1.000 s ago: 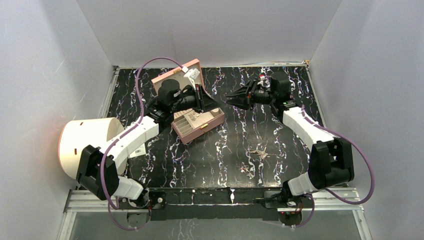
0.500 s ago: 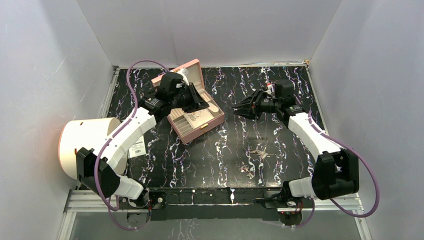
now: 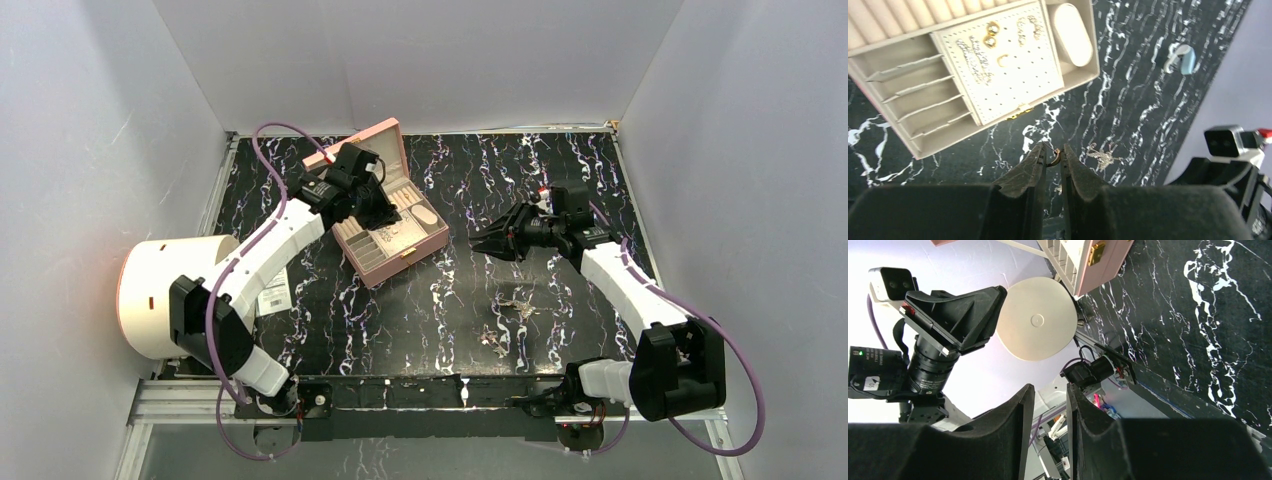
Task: Organize the mixed jewelry
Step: Place the jewelry in the jewelry box.
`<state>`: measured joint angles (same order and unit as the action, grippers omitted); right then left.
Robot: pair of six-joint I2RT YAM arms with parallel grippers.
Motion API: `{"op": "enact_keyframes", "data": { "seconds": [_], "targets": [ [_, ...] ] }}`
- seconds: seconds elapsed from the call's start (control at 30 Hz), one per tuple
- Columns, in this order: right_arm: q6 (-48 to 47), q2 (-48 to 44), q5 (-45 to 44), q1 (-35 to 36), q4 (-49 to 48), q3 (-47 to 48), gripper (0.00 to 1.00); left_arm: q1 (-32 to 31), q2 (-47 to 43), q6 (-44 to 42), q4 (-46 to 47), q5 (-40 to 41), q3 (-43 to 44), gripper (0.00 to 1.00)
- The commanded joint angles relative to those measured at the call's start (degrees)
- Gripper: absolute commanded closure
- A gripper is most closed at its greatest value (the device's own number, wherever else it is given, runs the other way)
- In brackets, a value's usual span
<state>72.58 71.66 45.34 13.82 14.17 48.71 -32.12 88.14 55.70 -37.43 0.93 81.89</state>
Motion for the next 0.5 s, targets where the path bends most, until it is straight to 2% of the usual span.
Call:
{"op": "enact_keyframes", "data": {
  "seconds": [0.0, 0.27, 0.47],
  "targets": [
    [-1.8, -2.0, -0.5, -0.7, 0.3, -1.4, 0.62, -0.2, 1.7, 0.8, -6.6, 6.7, 4.0, 1.0],
    [-2.0, -2.2, -2.0, -0.9, 0.4, -2.6, 0.62, -0.3, 5.7, 1.4, -12.0, 8.8, 7.7, 1.0],
    [-2.4, -1.6, -2.1, -0.9, 0.0, -2.9, 0.62, -0.2, 7.2, 1.5, -13.6, 3.3, 8.5, 1.0]
  ]
}}
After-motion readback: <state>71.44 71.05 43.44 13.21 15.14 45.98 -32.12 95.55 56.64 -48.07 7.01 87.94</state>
